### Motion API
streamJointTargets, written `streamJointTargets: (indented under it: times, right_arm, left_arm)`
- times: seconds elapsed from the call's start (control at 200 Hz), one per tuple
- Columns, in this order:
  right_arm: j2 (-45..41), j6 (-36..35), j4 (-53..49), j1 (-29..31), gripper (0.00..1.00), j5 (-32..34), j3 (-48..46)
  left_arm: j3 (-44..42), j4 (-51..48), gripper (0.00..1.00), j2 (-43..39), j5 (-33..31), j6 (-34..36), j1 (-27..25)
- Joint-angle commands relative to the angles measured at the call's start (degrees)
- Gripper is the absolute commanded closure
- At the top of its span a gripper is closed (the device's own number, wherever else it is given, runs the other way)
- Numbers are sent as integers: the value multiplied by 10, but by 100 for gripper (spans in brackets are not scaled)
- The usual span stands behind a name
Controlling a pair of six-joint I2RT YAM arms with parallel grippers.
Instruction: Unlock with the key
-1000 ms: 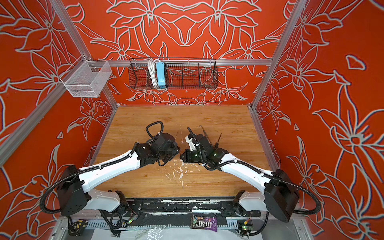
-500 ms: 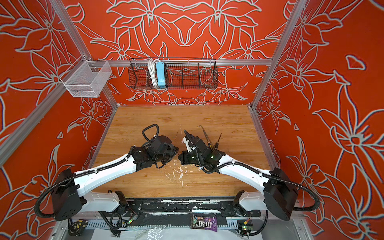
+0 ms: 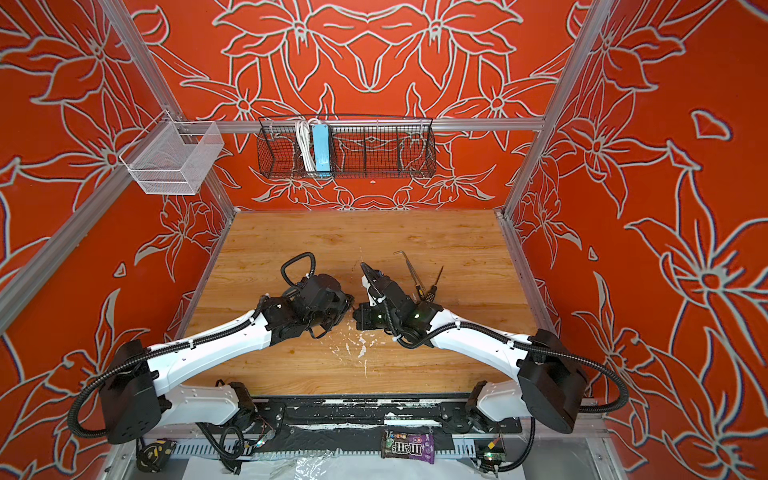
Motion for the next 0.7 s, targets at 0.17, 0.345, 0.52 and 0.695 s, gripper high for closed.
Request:
streamJointTargets:
  times: [0.17,0.345,0.52,0.695]
  right_arm:
    - [-18,-30,9,8,100,123,39]
    - [-34,-91,-3,9,100,87,51]
    - [-24,-90,-23,8,100,26,66]
    - [-24,-71,-64,-6,100,1,78]
  left_arm:
    - [15,-14,100,-19,34,-1,-20]
    - [8,-21,100,-18,20,2,-20]
    - [21,-47,100,-22,4,10,-19]
    - [18,-78,100,-41,-27,6,-20]
